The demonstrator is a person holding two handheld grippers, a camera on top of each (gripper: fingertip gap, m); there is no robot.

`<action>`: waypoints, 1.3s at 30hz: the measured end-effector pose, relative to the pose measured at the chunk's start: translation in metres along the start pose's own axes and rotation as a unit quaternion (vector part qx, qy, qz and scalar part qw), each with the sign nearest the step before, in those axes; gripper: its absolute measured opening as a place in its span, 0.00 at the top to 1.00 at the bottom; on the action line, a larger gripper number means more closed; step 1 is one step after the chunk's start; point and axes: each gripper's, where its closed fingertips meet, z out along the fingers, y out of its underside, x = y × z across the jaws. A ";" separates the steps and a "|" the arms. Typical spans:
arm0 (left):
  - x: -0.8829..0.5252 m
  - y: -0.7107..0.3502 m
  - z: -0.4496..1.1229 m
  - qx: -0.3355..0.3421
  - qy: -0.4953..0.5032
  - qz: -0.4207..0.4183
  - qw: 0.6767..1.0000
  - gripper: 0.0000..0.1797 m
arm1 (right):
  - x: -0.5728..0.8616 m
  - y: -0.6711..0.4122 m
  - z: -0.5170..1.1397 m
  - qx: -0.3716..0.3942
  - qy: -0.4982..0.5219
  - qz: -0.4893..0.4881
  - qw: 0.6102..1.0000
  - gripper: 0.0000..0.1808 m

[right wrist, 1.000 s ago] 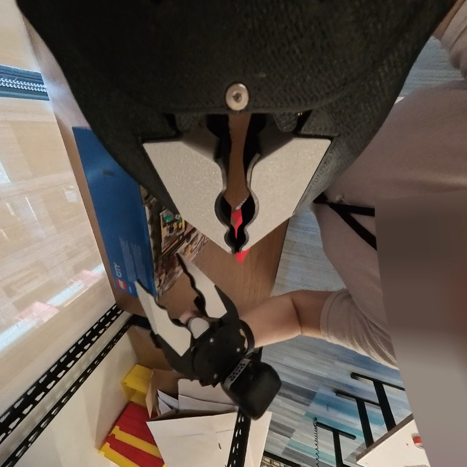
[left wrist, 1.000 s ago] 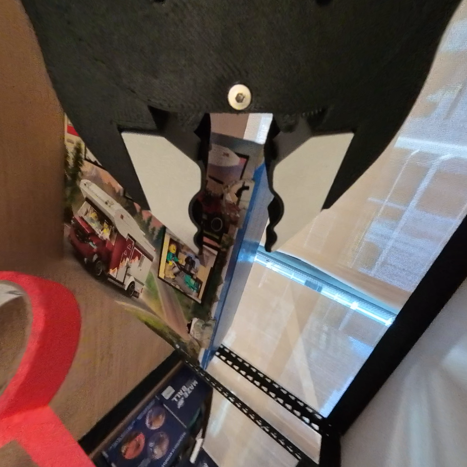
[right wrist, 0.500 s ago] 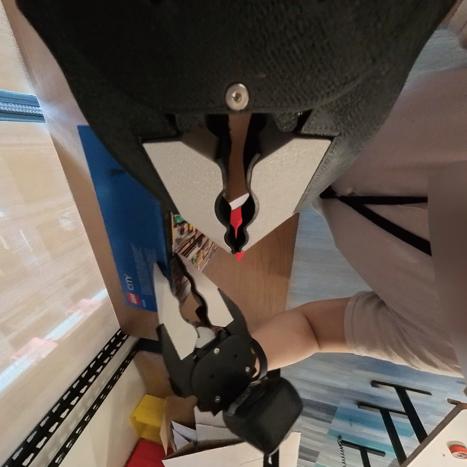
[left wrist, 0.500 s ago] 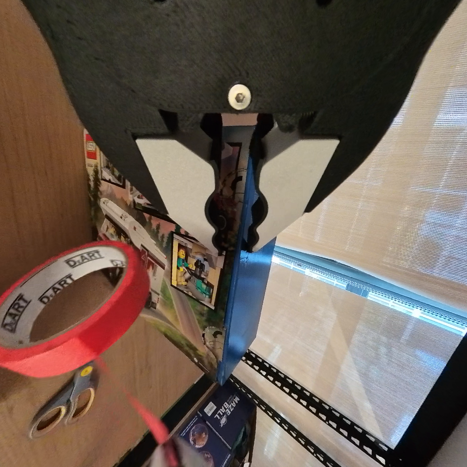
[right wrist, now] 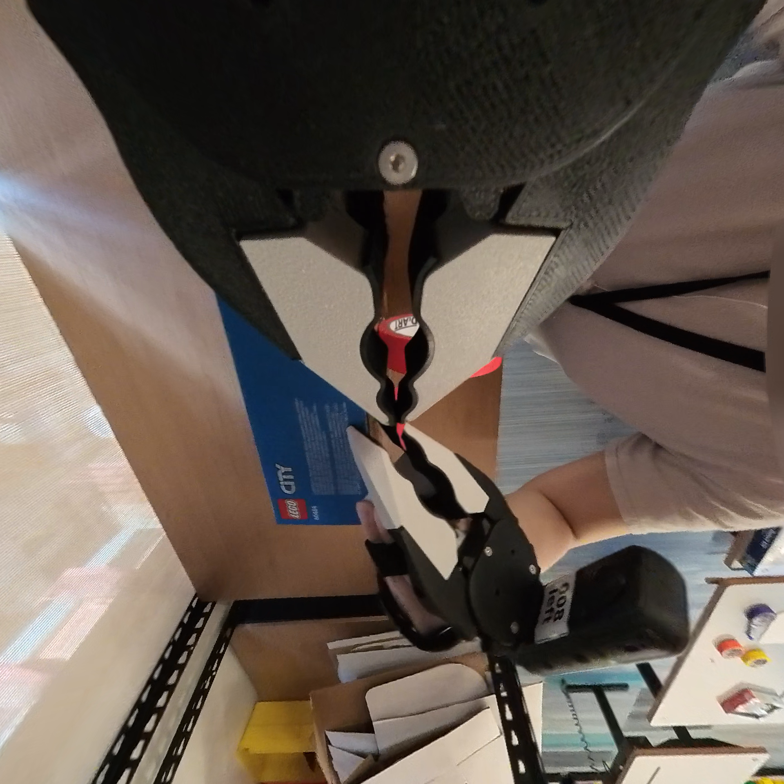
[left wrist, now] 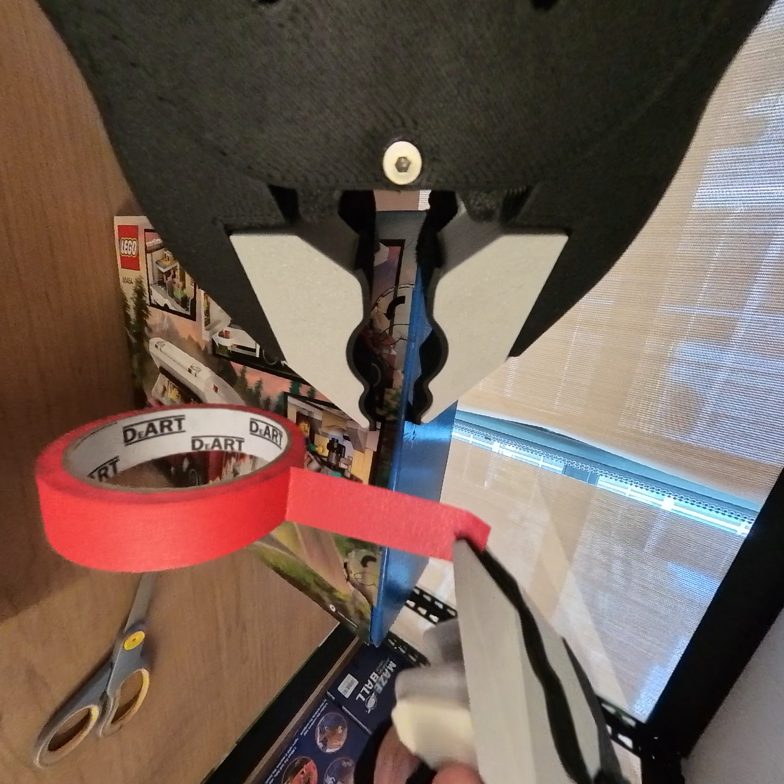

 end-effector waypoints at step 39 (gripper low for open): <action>0.001 -0.001 0.000 0.009 -0.014 0.015 1.000 0.92 | 0.050 0.022 0.031 -0.040 -0.073 0.156 0.984 1.00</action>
